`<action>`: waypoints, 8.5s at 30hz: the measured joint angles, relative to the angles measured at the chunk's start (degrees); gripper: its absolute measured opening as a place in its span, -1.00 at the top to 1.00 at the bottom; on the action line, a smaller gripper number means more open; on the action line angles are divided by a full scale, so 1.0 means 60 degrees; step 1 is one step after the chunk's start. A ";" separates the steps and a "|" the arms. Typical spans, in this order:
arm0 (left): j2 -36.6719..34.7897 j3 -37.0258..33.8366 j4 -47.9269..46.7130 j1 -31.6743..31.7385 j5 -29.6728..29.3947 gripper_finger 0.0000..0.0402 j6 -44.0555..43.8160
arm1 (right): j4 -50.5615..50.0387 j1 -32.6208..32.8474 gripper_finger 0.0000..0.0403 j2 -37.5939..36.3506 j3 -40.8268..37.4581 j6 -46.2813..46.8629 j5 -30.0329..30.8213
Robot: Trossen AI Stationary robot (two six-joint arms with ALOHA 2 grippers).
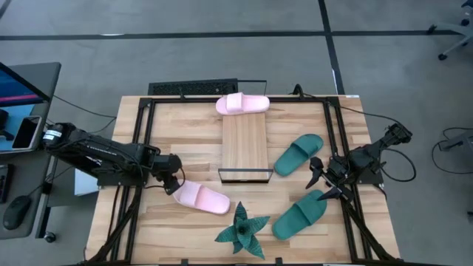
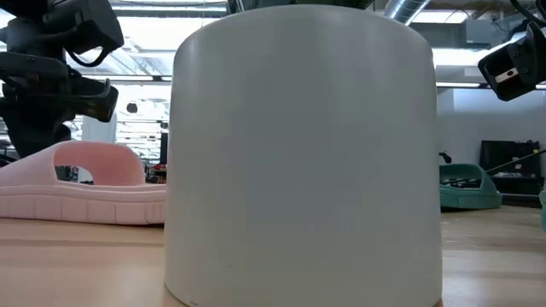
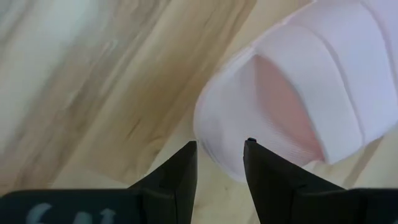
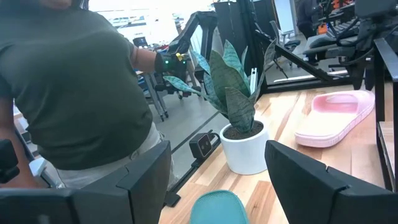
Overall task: Pick and place slides into the shelf
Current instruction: Put the pink slipper on the shelf
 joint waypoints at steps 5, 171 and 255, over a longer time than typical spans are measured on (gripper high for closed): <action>0.0000 0.0000 -0.0004 0.0004 -0.0093 0.41 0.0000 | 0.0000 -0.0001 -0.26 0.0002 -0.0004 0.0000 0.0000; -0.2714 0.2626 -0.1959 0.7513 -0.0776 1.00 0.3628 | 0.0000 -0.0001 -0.26 0.0000 0.0000 -0.0004 -0.0003; 0.6382 0.5311 0.2953 0.9096 0.4098 1.00 0.3319 | -0.0003 0.0000 -0.26 -0.0001 -0.0003 -0.0001 -0.0004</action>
